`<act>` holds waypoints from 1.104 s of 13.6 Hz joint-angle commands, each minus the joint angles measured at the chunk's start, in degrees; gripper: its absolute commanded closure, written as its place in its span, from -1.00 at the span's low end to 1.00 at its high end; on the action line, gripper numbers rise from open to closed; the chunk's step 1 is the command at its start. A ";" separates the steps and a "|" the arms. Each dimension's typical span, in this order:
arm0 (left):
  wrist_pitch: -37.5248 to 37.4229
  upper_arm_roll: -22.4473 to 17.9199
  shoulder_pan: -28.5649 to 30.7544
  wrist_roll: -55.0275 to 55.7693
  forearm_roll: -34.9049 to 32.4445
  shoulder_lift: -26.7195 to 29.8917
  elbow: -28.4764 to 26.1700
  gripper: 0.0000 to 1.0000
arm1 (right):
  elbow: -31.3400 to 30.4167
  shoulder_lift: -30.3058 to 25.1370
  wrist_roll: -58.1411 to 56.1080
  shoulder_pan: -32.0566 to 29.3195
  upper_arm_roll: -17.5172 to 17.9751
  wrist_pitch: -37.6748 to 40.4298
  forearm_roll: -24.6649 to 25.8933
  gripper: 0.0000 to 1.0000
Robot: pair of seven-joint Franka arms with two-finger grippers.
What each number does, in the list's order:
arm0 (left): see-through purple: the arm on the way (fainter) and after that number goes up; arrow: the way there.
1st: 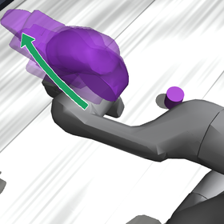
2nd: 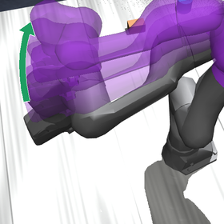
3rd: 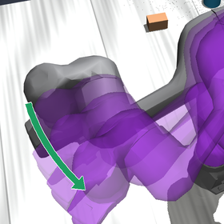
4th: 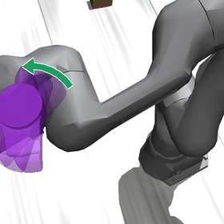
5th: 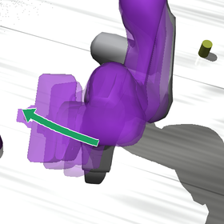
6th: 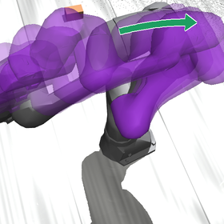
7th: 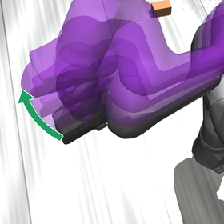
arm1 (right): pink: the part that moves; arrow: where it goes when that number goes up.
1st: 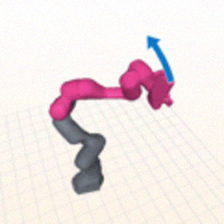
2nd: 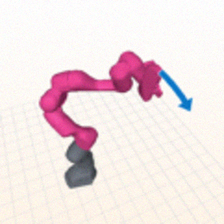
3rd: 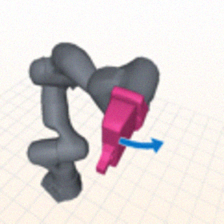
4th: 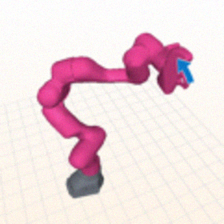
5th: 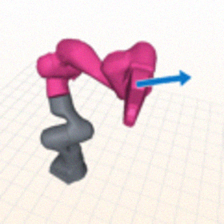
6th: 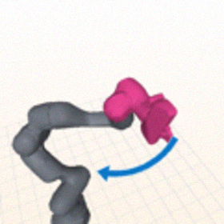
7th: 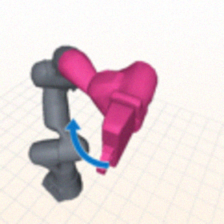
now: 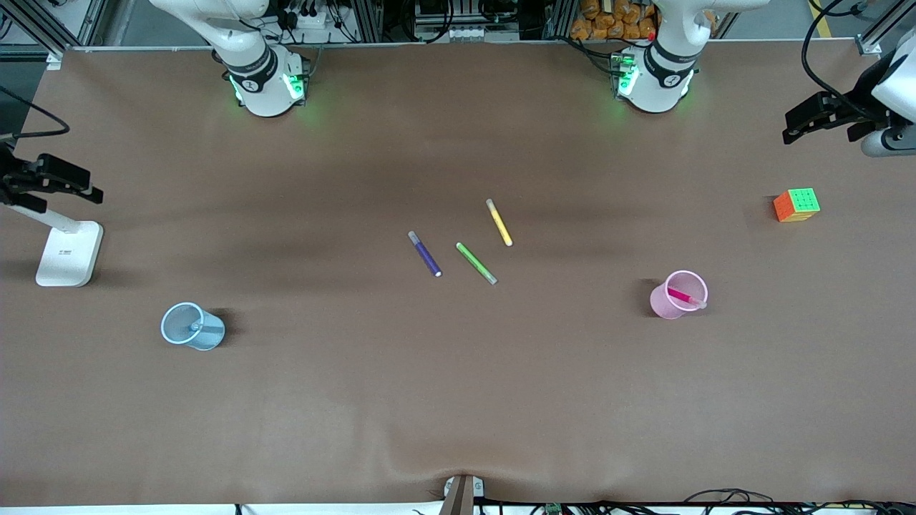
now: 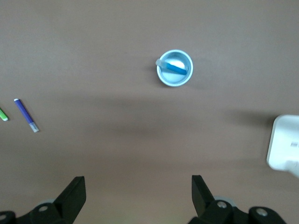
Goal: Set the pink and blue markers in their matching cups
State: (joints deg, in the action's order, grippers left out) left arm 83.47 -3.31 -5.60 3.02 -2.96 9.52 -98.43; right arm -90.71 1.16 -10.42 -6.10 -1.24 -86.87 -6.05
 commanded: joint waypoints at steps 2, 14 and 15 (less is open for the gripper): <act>0.82 0.23 -0.11 -0.83 0.68 -1.16 2.09 -1.00 | -1.93 -2.92 8.48 2.67 0.18 2.93 3.07 -1.00; 0.12 1.28 0.33 2.43 1.03 -1.43 3.41 -1.00 | -3.51 -5.21 8.40 2.85 1.85 3.99 5.17 -1.00; -0.58 1.28 0.33 2.51 0.76 -1.52 3.68 -1.00 | -3.42 -5.12 8.40 2.85 1.76 3.82 5.26 -1.00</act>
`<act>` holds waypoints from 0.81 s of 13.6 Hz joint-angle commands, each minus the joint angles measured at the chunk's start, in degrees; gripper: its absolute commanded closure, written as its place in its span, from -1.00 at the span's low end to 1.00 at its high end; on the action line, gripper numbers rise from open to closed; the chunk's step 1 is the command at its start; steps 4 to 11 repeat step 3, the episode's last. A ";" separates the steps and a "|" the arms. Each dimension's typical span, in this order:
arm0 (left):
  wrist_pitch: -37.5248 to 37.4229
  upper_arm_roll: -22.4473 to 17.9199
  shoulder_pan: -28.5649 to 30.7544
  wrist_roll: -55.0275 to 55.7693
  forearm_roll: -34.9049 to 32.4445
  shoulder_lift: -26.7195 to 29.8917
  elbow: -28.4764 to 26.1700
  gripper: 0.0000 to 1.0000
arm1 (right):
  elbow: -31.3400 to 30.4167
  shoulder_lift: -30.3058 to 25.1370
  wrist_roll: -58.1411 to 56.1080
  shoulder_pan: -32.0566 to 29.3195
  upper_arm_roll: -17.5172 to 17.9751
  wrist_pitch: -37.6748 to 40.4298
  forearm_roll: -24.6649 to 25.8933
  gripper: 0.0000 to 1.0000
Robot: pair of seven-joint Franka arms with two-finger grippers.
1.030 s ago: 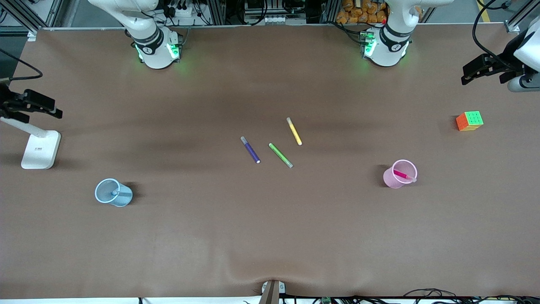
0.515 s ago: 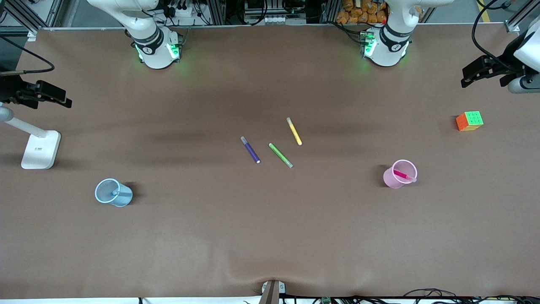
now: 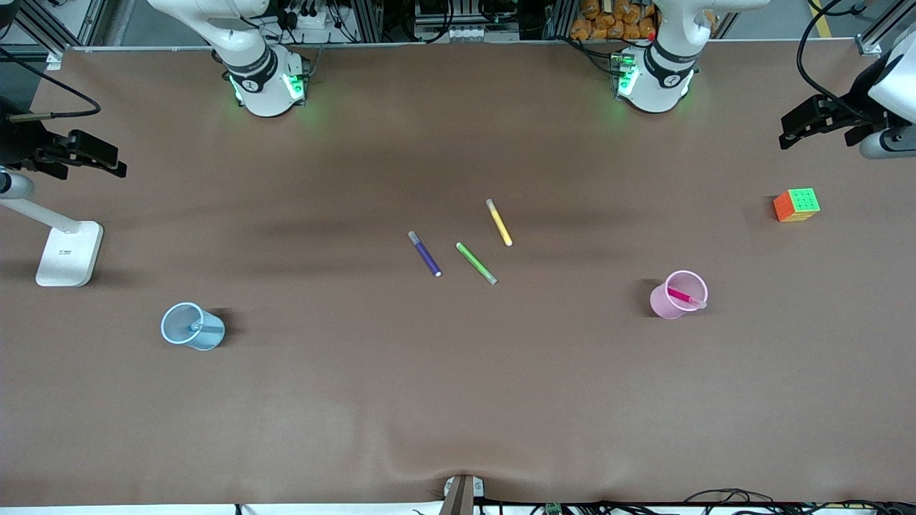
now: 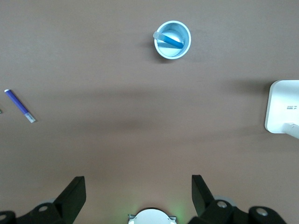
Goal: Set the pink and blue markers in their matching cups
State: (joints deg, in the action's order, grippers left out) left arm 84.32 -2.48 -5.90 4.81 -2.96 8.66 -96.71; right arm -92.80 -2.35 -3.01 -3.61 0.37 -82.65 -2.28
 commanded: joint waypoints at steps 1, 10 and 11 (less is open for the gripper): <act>-1.53 0.46 0.54 0.64 0.67 -0.66 1.96 -1.00 | -1.25 -1.61 0.90 0.36 0.16 -0.75 1.49 -1.00; -1.62 0.46 0.63 0.64 0.67 -0.57 1.96 -1.00 | -1.24 -1.61 0.37 0.27 0.07 -1.72 1.49 -1.00; -1.62 0.46 0.63 0.64 0.67 -0.57 1.96 -1.00 | -1.24 -1.61 0.37 0.27 0.07 -1.72 1.49 -1.00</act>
